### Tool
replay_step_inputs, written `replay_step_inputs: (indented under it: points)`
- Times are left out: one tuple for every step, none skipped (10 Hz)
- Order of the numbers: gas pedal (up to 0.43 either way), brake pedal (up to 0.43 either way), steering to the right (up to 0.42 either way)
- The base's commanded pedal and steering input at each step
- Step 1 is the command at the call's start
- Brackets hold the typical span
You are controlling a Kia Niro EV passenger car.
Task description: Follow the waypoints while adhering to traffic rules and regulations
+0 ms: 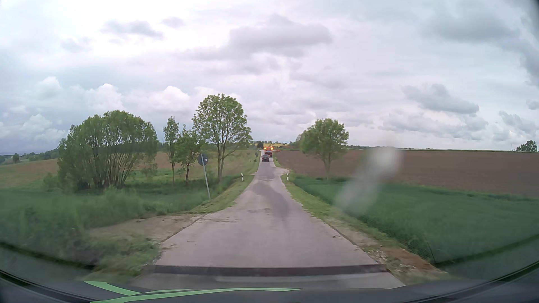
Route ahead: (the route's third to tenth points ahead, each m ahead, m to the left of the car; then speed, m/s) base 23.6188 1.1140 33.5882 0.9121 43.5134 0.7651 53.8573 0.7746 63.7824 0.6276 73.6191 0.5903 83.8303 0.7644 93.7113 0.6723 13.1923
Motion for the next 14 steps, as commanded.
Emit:
replay_step_inputs:
  points:
    - [0.000,0.098,-0.002]
    - [0.000,0.098,-0.002]
    - [0.000,0.104,-0.001]
    - [0.000,0.104,-0.001]
    - [0.000,0.110,-0.001]
    - [0.000,0.104,-0.001]
    - [0.000,0.104,-0.001]
    - [0.000,0.110,-0.001]
    - [0.000,0.110,0.000]
    - [0.000,0.110,0.000]
    - [0.000,0.110,0.001]
    - [0.000,0.110,0.001]
    - [0.000,0.110,0.001]
    - [0.000,0.110,0.002]
